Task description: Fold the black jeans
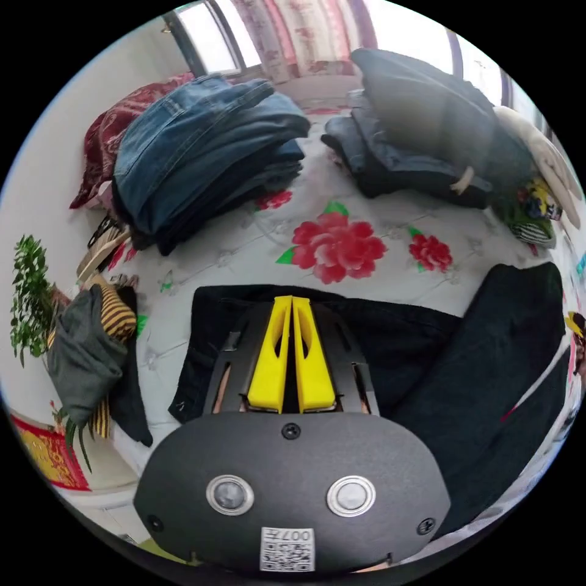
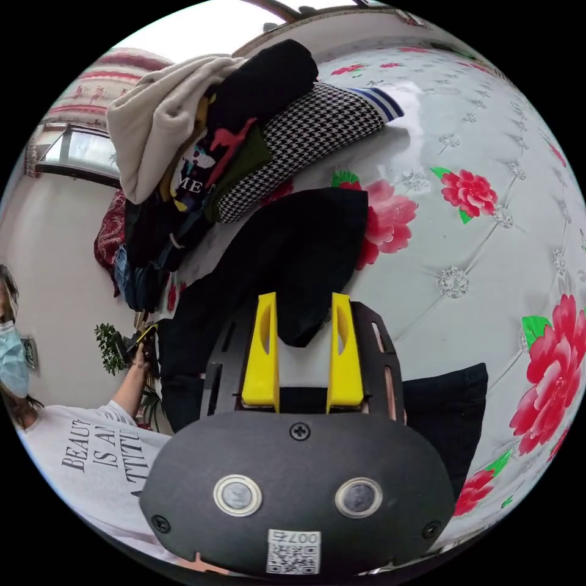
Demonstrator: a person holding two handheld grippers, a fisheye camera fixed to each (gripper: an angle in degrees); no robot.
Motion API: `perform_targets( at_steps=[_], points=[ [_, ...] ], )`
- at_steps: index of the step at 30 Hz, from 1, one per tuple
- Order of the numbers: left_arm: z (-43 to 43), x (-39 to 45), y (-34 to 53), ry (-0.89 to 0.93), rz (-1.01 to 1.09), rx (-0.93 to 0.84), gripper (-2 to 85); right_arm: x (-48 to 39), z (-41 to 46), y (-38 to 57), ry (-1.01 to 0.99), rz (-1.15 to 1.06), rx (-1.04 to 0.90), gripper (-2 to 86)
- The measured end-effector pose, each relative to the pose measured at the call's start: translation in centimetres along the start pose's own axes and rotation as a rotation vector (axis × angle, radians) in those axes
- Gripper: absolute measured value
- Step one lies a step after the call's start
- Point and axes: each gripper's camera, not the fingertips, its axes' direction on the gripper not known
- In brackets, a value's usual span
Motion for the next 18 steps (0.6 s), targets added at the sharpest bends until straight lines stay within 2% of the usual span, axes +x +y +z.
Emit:
perform_targets(
  at_steps=[3,5,6,8,10,12,14,17,18],
  points=[
    [3.2,4.9,-1.2,0.092,0.128,-0.111,-1.0,-1.7,3.0,0.4,0.066,-0.043,-0.054,2.6],
    [4.2,8.3,-0.9,-0.047,0.258,-0.103,-1.0,-3.9,3.0,0.3,0.270,-0.134,-0.050,0.9],
    [4.1,9.0,-0.8,-0.077,0.305,-0.101,-1.0,-4.4,2.2,0.2,0.308,-0.157,-0.027,0.6],
    [5.0,9.5,-0.9,-0.206,0.323,-0.142,-1.0,-5.3,-4.6,0.9,0.487,-0.196,0.196,0.3],
    [6.1,7.3,-0.9,-0.283,0.211,-0.167,-1.0,-4.2,-10.0,2.0,0.603,-0.151,0.317,0.3],
    [6.7,4.6,-1.0,-0.304,0.045,-0.175,-1.0,-1.6,-13.6,2.9,0.553,-0.078,0.332,0.6],
    [7.0,3.7,-2.3,-0.286,-0.053,-0.199,-1.0,1.6,-14.6,3.9,0.329,-0.007,0.284,2.4],
    [8.0,4.2,-4.2,-0.354,-0.067,-0.232,-1.0,1.7,-10.3,4.5,0.061,-0.041,0.228,5.4],
    [8.0,3.9,-4.6,-0.347,-0.091,-0.244,-1.0,1.4,-8.9,4.6,0.032,-0.049,0.205,5.8]
  ],
)
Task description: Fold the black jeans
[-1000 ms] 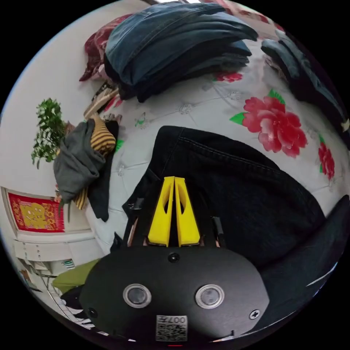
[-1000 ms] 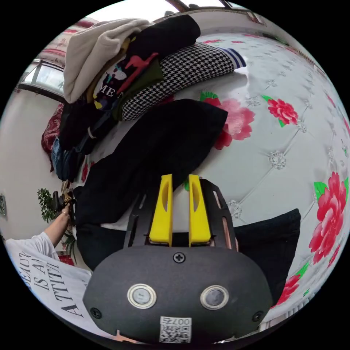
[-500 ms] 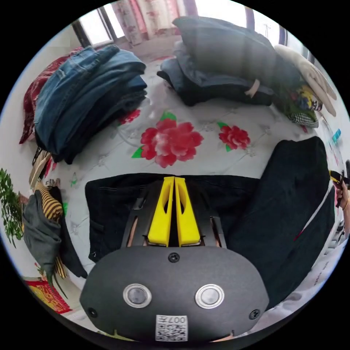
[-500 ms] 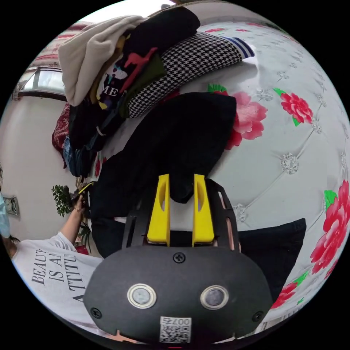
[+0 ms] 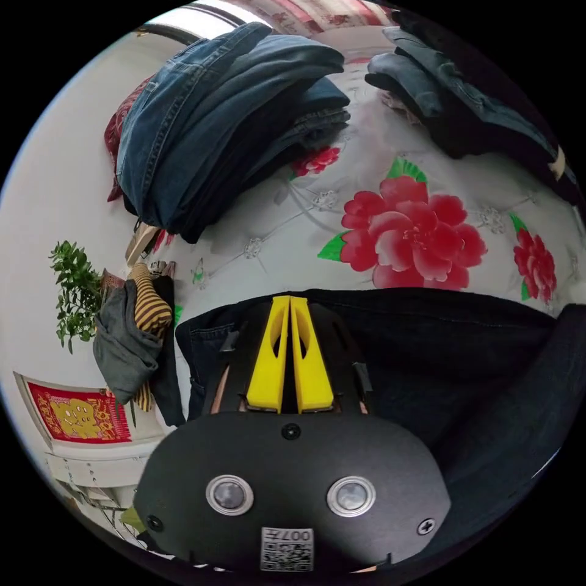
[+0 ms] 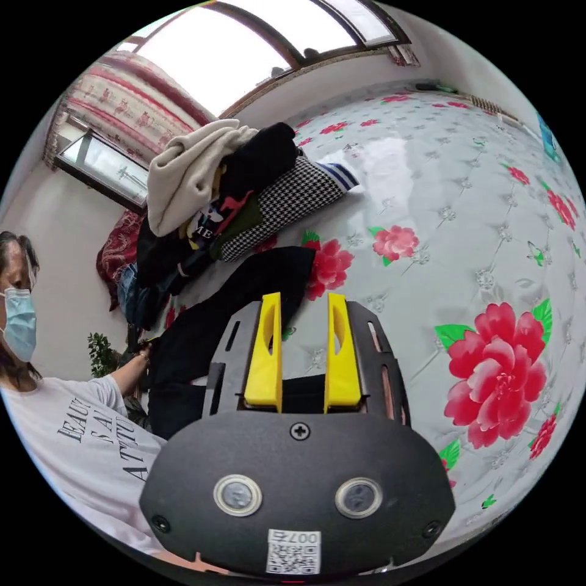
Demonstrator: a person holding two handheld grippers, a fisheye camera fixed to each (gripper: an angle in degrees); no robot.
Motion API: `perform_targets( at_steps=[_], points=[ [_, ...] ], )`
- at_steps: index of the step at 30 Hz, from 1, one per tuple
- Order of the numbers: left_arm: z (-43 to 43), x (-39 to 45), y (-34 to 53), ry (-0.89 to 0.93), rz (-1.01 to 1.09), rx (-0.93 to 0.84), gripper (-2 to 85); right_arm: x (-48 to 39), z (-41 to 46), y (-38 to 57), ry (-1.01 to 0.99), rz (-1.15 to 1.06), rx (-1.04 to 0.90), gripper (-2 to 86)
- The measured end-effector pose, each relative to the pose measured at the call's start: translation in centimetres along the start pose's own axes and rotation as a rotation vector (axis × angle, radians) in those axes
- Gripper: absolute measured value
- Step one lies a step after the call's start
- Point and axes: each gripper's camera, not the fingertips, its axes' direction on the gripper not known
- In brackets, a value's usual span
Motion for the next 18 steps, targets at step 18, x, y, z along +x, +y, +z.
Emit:
perform_targets(
  at_steps=[18],
  points=[
    [-18.3,5.7,13.4,0.327,0.232,0.157,-0.9,-5.7,0.2,-1.3,0.446,-0.333,-0.045,1.1]
  ],
)
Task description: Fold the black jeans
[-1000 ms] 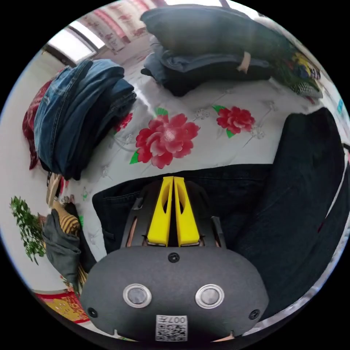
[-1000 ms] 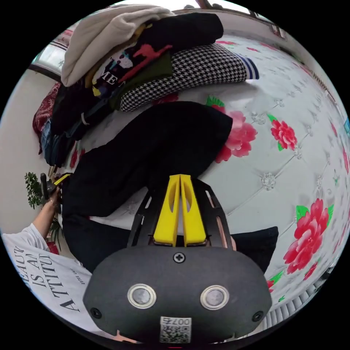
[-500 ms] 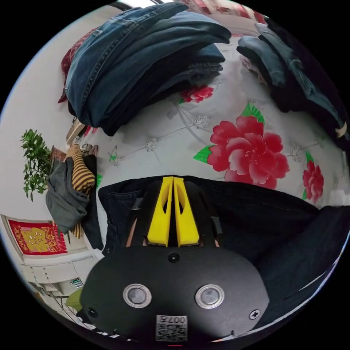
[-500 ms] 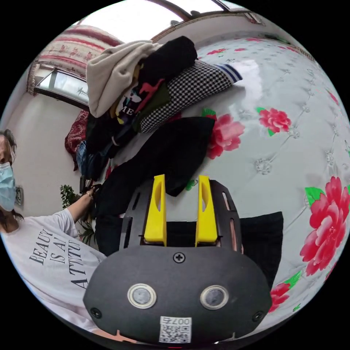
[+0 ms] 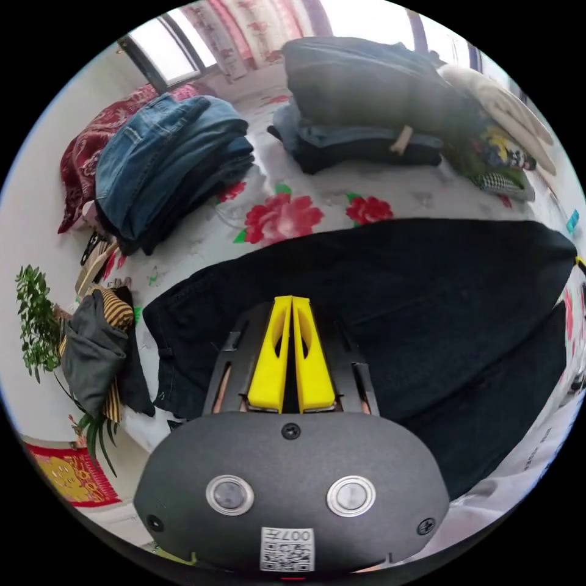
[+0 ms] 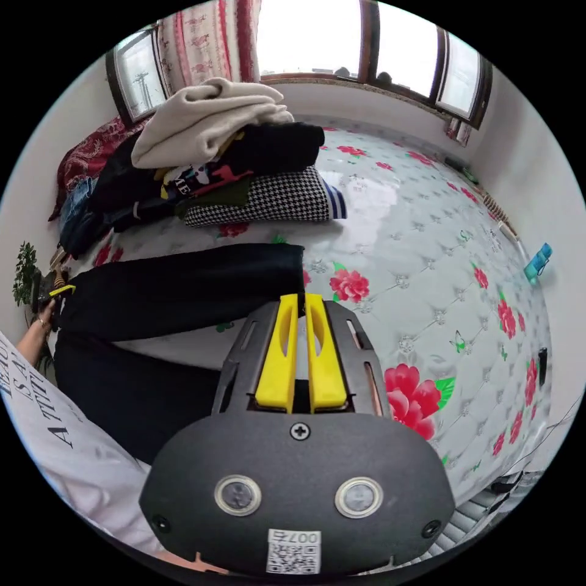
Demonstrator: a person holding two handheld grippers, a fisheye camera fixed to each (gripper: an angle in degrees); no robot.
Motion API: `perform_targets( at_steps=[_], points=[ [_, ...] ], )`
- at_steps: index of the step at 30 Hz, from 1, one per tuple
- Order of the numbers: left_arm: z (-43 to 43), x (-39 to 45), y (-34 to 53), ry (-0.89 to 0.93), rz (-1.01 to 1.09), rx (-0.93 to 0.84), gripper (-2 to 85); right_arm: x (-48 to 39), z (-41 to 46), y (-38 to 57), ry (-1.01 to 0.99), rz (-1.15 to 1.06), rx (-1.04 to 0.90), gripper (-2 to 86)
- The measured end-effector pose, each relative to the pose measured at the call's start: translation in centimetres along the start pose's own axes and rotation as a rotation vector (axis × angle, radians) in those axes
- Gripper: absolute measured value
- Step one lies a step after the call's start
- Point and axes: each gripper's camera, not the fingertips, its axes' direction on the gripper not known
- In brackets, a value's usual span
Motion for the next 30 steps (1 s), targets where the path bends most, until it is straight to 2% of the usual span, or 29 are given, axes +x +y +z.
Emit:
perform_targets(
  at_steps=[2,4,6,7,8,11,14,15,17,18,19,25,28,30],
  points=[
    [3.4,4.7,1.4,0.007,0.108,-0.125,-1.0,2.7,3.6,1.3,-0.033,0.093,-0.179,1.8],
    [2.8,6.9,2.3,-0.070,0.169,0.011,-1.0,4.2,6.7,2.3,-0.016,0.208,-0.350,2.2],
    [2.6,7.8,0.8,-0.088,0.218,-0.053,-1.0,3.9,6.3,2.5,0.005,0.241,-0.306,2.6],
    [2.0,7.7,-0.3,-0.065,0.216,-0.085,-1.0,3.2,4.9,2.2,-0.029,0.249,-0.207,2.8],
    [0.7,7.3,-0.9,-0.054,0.187,-0.043,-1.0,2.2,3.8,1.7,-0.082,0.237,-0.117,3.0],
    [-0.8,5.9,-1.7,-0.005,0.077,0.016,-1.0,-1.6,3.3,-0.1,-0.214,0.134,-0.004,3.5],
    [2.6,6.2,-2.3,0.056,0.037,-0.090,-1.0,-5.3,5.9,-2.1,-0.249,0.011,-0.014,3.7],
    [2.0,6.3,-2.0,0.041,0.032,-0.020,-1.0,-5.8,6.8,-2.5,-0.242,0.005,-0.039,3.8],
    [2.1,7.1,-2.0,0.013,0.043,0.067,-1.0,-6.1,12.3,-3.2,-0.127,0.049,-0.281,3.8],
    [2.0,7.0,-2.1,0.017,0.028,0.076,-1.0,-6.1,11.2,-3.0,-0.132,0.031,-0.125,3.6],
    [1.8,6.6,-2.6,0.040,-0.011,0.080,-1.0,-5.6,11.5,-2.3,-0.020,0.090,-0.058,3.2],
    [-0.9,2.5,-5.4,0.206,-0.198,-0.003,-1.0,-2.4,8.9,-1.2,-0.087,0.282,-0.043,3.6],
    [-5.8,-0.1,-2.8,0.276,-0.300,0.112,-0.9,-1.2,5.2,2.0,-0.116,0.324,-0.003,5.0],
    [-8.2,-1.4,-0.3,0.269,-0.348,0.115,-0.9,-0.5,3.4,4.7,-0.103,0.353,-0.005,5.8]
  ],
)
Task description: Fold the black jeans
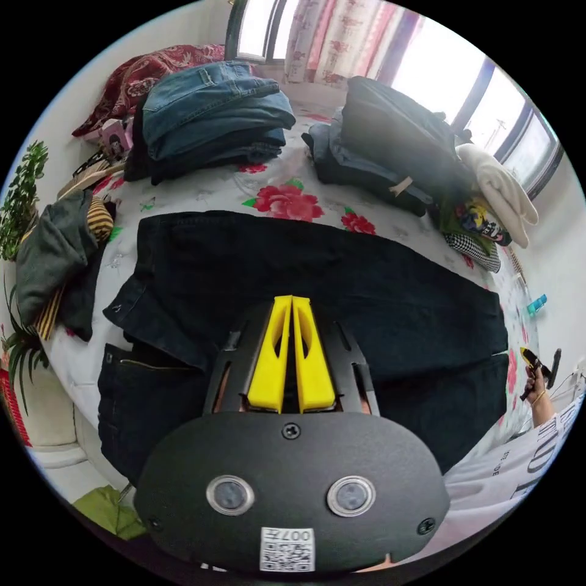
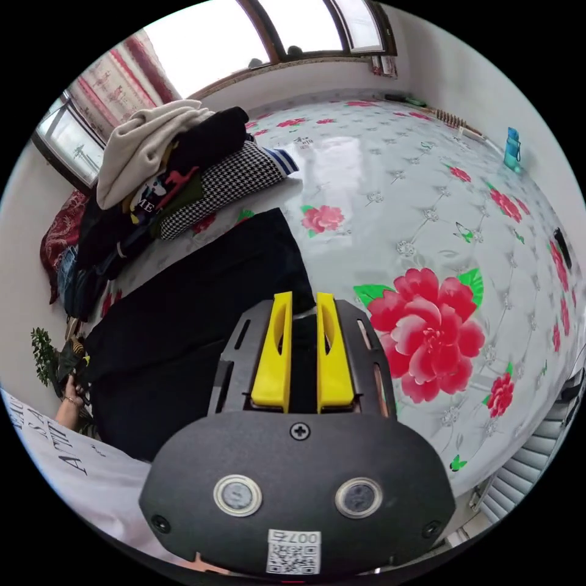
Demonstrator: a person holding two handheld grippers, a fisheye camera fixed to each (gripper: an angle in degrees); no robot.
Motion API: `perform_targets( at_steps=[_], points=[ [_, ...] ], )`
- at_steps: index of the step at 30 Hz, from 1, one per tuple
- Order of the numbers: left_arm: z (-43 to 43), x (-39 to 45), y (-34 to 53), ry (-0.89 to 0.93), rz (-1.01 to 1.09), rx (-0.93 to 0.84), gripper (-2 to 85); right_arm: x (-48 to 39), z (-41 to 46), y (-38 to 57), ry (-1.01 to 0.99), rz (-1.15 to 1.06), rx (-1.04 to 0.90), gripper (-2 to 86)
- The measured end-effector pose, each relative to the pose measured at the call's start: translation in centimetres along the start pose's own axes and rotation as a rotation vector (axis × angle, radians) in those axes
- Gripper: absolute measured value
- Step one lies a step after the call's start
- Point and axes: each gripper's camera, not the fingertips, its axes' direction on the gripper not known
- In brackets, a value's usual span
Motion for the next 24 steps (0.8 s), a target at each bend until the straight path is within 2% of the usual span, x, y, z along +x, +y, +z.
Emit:
perform_targets(
  at_steps=[5,10,14,17,19,21,24],
  points=[
    [-8.0,-5.0,7.3,-0.178,-0.152,-0.065,-0.9,4.6,-2.3,7.3,0.015,0.147,-0.105,8.0],
    [-14.6,-9.8,12.3,-0.289,-0.345,-0.065,-0.1,5.2,-1.4,9.8,-0.029,0.161,-0.164,8.1],
    [-17.6,-14.0,15.1,-0.194,-0.553,-0.040,4.3,5.1,1.5,9.1,-0.065,0.163,-0.269,6.0],
    [-18.8,-16.3,15.8,-0.094,-0.655,-0.031,7.3,5.1,2.3,8.0,-0.030,0.180,-0.319,3.8],
    [-20.0,-17.1,15.9,-0.102,-0.675,-0.034,7.4,5.0,2.2,7.1,-0.050,0.149,-0.352,2.5],
    [-21.8,-17.9,16.0,-0.129,-0.690,-0.019,6.8,4.3,0.9,6.2,-0.015,0.058,-0.335,1.3],
    [-24.6,-20.0,17.0,-0.139,-0.729,-0.008,6.6,4.1,-2.5,5.0,0.158,-0.013,-0.234,0.5]
  ],
)
